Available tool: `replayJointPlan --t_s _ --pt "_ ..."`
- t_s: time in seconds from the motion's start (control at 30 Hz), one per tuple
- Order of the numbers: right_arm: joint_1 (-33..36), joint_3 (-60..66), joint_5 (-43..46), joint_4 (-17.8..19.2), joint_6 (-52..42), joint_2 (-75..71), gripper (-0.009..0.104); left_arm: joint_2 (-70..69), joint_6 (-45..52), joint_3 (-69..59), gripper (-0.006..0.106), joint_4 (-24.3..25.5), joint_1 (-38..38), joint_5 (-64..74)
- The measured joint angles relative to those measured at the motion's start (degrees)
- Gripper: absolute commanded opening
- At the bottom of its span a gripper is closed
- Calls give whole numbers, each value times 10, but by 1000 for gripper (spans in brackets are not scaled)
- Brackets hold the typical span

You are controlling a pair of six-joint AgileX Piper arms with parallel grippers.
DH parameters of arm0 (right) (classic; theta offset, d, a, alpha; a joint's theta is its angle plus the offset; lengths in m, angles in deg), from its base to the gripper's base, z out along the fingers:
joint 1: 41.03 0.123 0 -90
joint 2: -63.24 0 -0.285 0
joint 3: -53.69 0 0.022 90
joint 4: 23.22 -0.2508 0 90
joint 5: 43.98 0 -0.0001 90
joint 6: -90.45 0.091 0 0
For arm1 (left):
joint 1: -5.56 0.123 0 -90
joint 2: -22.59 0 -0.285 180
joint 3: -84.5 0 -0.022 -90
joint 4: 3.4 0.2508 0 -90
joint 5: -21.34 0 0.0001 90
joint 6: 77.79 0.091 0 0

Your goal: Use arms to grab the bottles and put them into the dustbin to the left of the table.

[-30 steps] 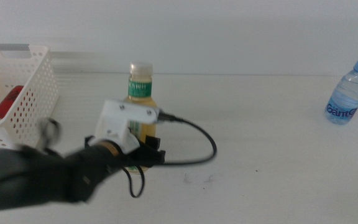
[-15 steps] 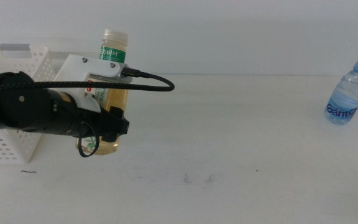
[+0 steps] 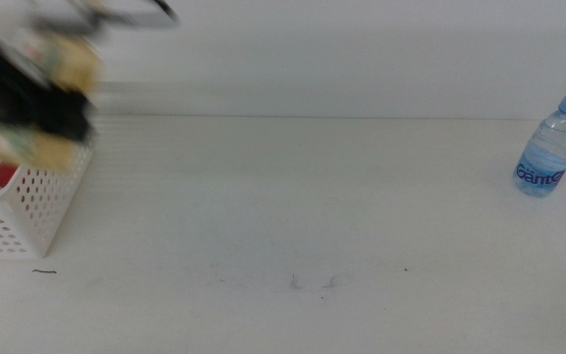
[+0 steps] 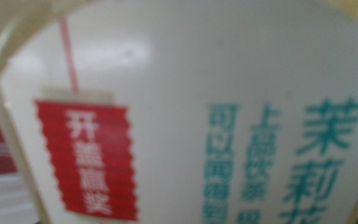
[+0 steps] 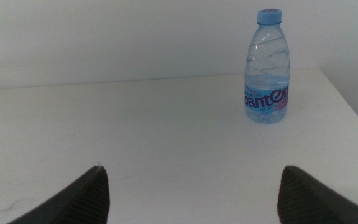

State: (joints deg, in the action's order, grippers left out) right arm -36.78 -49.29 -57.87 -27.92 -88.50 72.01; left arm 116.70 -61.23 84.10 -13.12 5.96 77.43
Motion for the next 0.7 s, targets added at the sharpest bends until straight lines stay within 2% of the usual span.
replayJointPlan --t_s 0.17,0.3,0.4,0.7 --pt "0 0 0 0 0 0 79 79 18 159 -2 19 101 91" --pt "0 0 0 0 0 0 79 143 27 235 -2 37 135 136" --pt "0 0 0 0 0 0 79 190 27 255 -2 48 149 145" --pt "0 0 0 0 0 0 79 309 38 256 1 37 162 152"
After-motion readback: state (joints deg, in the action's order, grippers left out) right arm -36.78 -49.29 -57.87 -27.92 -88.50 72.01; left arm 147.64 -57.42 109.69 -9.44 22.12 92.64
